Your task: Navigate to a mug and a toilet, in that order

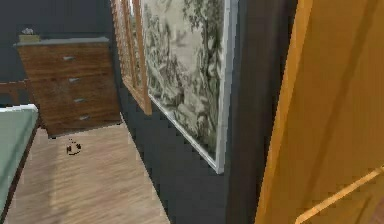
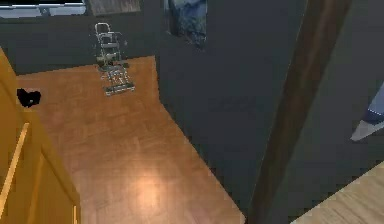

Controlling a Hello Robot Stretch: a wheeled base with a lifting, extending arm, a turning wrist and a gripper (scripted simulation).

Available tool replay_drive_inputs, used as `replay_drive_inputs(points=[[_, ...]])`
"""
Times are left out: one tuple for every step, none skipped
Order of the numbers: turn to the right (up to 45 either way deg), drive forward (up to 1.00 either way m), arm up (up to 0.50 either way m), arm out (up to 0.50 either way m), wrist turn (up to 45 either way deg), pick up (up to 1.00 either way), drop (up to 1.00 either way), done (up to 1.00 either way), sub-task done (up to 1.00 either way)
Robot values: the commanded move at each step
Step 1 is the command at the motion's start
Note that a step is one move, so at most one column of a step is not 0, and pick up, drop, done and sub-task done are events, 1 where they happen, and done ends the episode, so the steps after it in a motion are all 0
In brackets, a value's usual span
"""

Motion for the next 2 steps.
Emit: replay_drive_inputs(points=[[45.0, 0.00, 0.00, 0.00, 0.0, 0.00, 0.00, 0.00, 0.00], [15.0, 0.00, 0.00, 0.00, 0.0, 0.00, 0.00, 0.00, 0.00]])
